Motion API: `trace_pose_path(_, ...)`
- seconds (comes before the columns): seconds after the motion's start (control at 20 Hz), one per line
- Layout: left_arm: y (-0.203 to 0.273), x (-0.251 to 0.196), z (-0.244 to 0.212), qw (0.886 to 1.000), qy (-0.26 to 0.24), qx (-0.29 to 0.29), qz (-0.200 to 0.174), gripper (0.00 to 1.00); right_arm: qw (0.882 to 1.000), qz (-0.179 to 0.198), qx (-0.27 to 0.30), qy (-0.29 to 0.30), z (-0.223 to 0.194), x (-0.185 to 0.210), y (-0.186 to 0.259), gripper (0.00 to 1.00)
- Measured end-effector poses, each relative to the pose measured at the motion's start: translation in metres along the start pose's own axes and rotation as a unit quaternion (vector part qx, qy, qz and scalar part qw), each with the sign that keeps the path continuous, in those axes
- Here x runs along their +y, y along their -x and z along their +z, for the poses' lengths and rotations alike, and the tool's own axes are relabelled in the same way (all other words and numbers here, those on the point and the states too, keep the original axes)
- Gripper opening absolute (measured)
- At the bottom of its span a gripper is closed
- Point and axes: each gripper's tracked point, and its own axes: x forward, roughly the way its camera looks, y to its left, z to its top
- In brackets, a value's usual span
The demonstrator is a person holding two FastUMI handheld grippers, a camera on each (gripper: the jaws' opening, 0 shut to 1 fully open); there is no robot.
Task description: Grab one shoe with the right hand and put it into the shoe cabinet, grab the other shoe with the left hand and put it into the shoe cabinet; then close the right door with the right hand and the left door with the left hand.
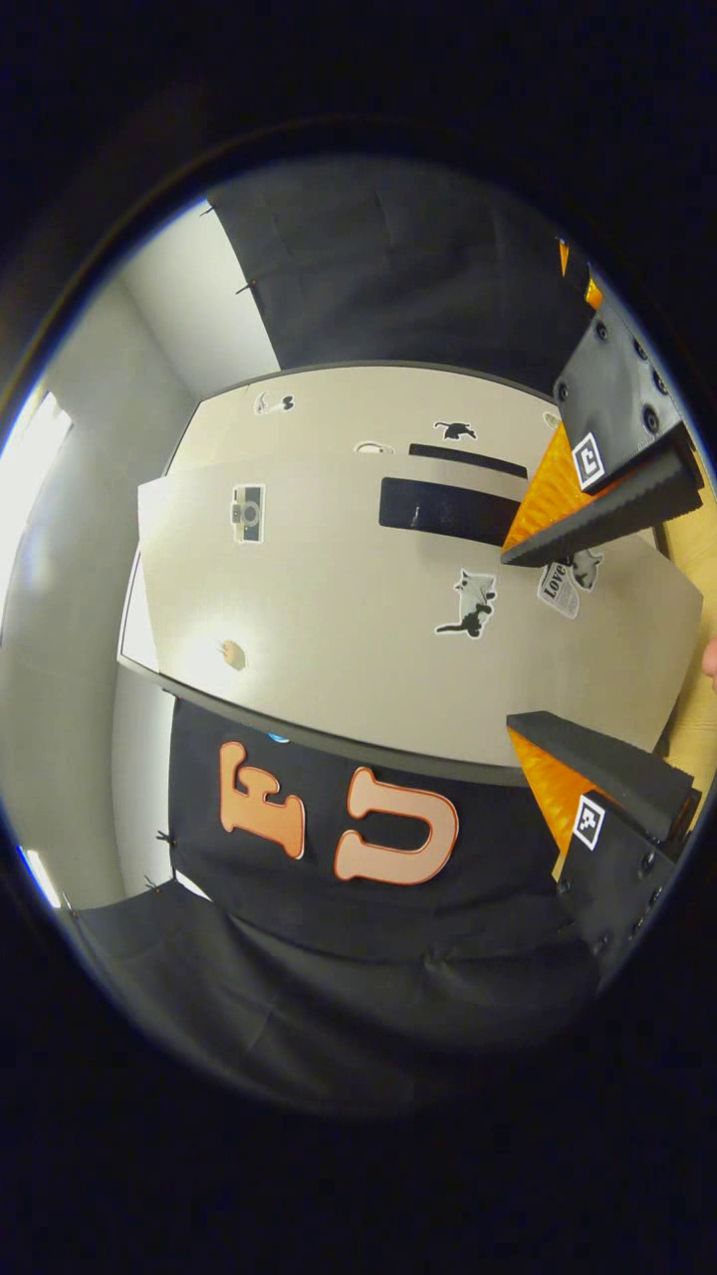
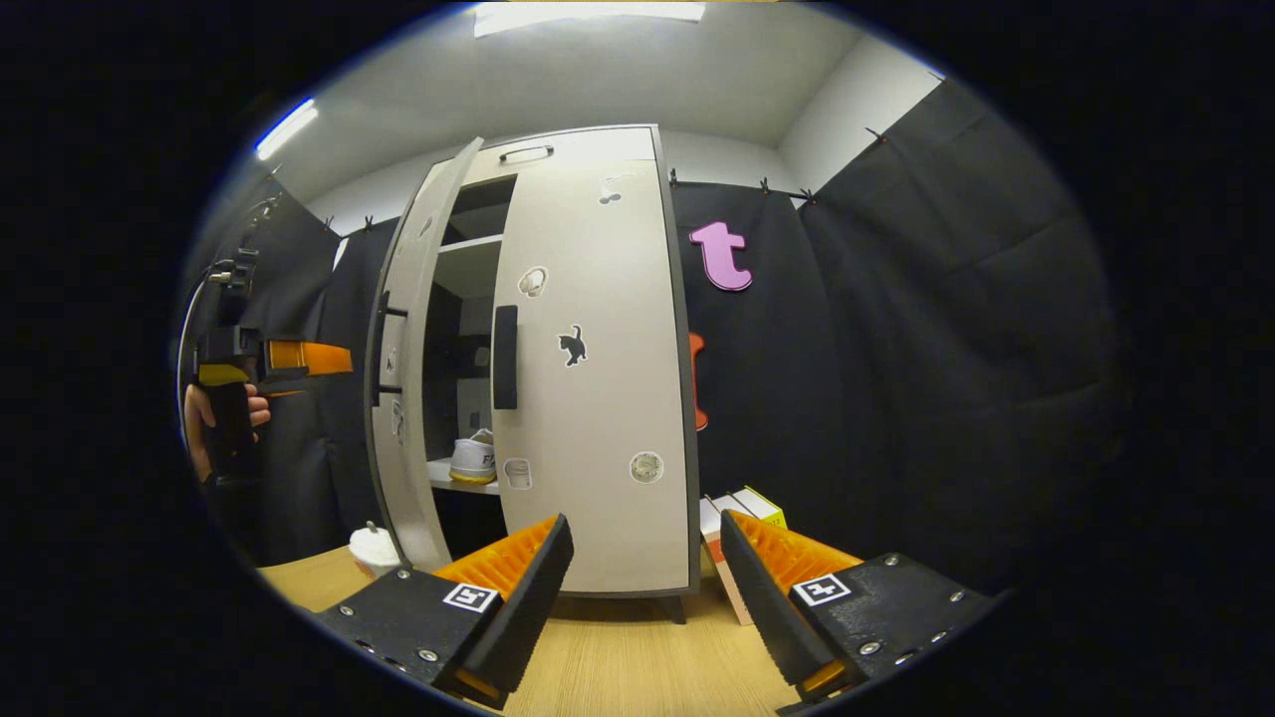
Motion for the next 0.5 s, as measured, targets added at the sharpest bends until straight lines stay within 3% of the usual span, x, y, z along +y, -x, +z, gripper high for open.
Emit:
trace_pose_path(0.15, -0.021, -0.018, -0.002, 1.0, -0.011, 0.0, -0.012, 0.95, 1.0, -0.008, 0.001, -0.003, 0.001, -0.007, -0.001, 0.92)
trace_pose_path(0.2, -0.024, -0.02, -0.001, 1.0, -0.016, -0.002, -0.012, 0.99, 1.0, -0.011, 0.001, -0.003, 0.001, -0.009, 0.0, 0.92)
trace_pose_path(0.3, -0.036, -0.025, -0.005, 1.0, -0.018, 0.003, -0.012, 0.92, 1.0, -0.016, -0.001, -0.003, 0.002, -0.014, 0.002, 0.92)
trace_pose_path(0.35, -0.041, -0.029, -0.006, 1.0, -0.02, 0.005, -0.013, 0.96, 1.0, -0.019, -0.002, -0.003, 0.002, -0.017, 0.002, 0.92)
trace_pose_path(0.5, -0.058, -0.033, -0.01, 1.0, -0.024, 0.009, -0.016, 0.92, 1.0, -0.026, -0.002, -0.003, 0.003, -0.022, 0.0, 0.92)
